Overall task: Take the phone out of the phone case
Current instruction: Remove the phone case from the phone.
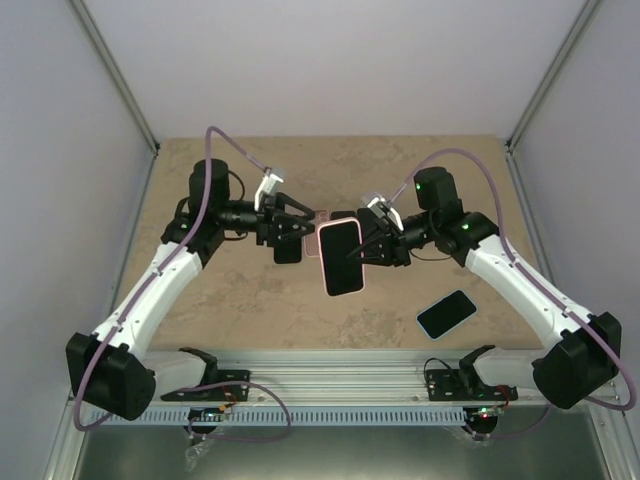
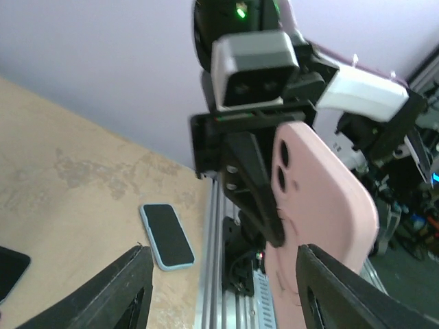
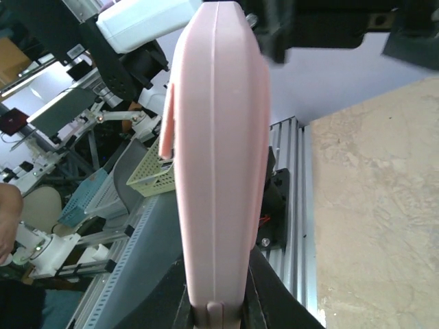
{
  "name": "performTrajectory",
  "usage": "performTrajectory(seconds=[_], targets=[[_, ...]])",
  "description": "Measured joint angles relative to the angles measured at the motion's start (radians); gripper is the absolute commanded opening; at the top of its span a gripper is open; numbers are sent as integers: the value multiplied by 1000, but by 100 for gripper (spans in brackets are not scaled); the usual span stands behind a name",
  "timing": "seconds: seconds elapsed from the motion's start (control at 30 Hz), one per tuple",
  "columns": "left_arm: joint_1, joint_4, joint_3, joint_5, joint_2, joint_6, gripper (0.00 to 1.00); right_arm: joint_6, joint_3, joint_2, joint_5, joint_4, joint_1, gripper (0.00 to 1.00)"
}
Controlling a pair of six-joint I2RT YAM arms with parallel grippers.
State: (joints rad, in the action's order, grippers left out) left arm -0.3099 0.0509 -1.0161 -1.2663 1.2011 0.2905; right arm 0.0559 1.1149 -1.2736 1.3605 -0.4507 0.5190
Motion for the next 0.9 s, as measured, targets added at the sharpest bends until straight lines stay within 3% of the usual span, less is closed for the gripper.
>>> performTrajectory(seconds=[0.1,0.53,0.67,0.9], targets=[[-55,171,-53,13,-1,-145,60,20,0,-5,-19,23,0,1],[-66,462,-113,35,3,-360,58,-20,-13,-6,-79,6,1,1],[-61,503,-126,29,0,-392,58,-44,-18,-13,-130,-21,0,0],[-56,484,-126,58,0,-364,50,-89,-18,-14,-167,-66,1,0]])
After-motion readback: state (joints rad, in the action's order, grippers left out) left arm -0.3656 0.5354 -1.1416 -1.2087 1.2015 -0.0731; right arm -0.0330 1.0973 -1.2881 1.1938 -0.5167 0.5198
